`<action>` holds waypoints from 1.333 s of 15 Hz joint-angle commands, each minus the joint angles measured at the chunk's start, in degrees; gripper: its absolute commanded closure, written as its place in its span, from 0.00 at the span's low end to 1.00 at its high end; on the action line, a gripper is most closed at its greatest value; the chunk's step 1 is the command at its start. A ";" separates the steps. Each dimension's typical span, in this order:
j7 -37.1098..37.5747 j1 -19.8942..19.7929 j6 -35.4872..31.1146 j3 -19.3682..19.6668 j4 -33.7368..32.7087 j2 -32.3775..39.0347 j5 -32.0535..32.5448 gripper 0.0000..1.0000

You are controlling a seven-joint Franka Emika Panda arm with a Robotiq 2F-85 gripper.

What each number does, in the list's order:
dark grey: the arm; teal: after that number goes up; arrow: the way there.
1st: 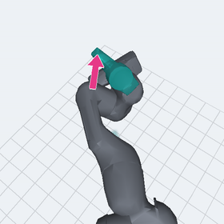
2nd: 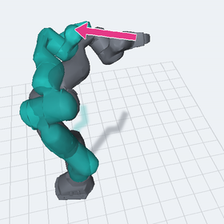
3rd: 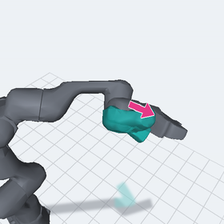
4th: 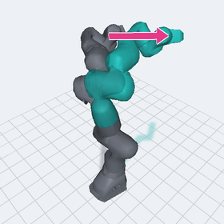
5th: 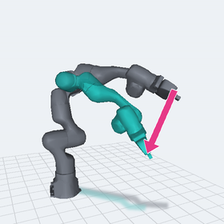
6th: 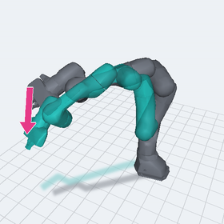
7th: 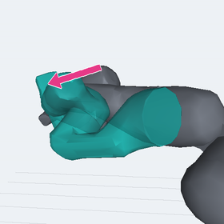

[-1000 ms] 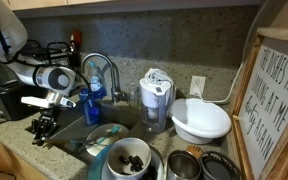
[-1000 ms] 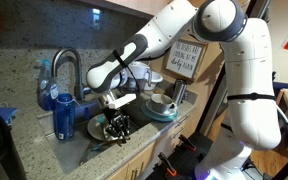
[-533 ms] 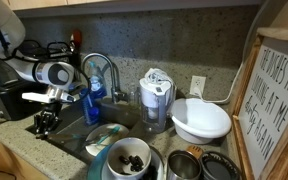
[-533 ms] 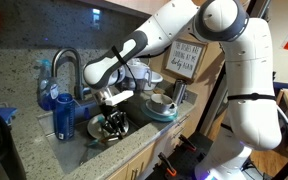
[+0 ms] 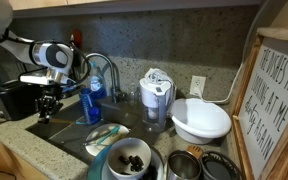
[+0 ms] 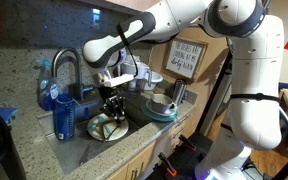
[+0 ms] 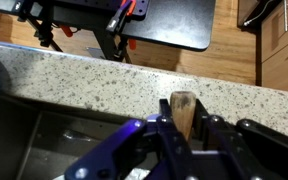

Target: Remove the spatula from the sink, use it to mix inside the ceramic bowl, and then put the spatula back in the sink

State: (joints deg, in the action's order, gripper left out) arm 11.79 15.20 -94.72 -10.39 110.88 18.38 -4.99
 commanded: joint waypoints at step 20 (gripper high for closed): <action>9.85 -6.61 43.90 5.38 -13.51 -11.14 -13.43 0.90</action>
State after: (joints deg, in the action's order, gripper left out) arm 17.85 9.68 -55.99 -5.93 98.72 9.27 -15.56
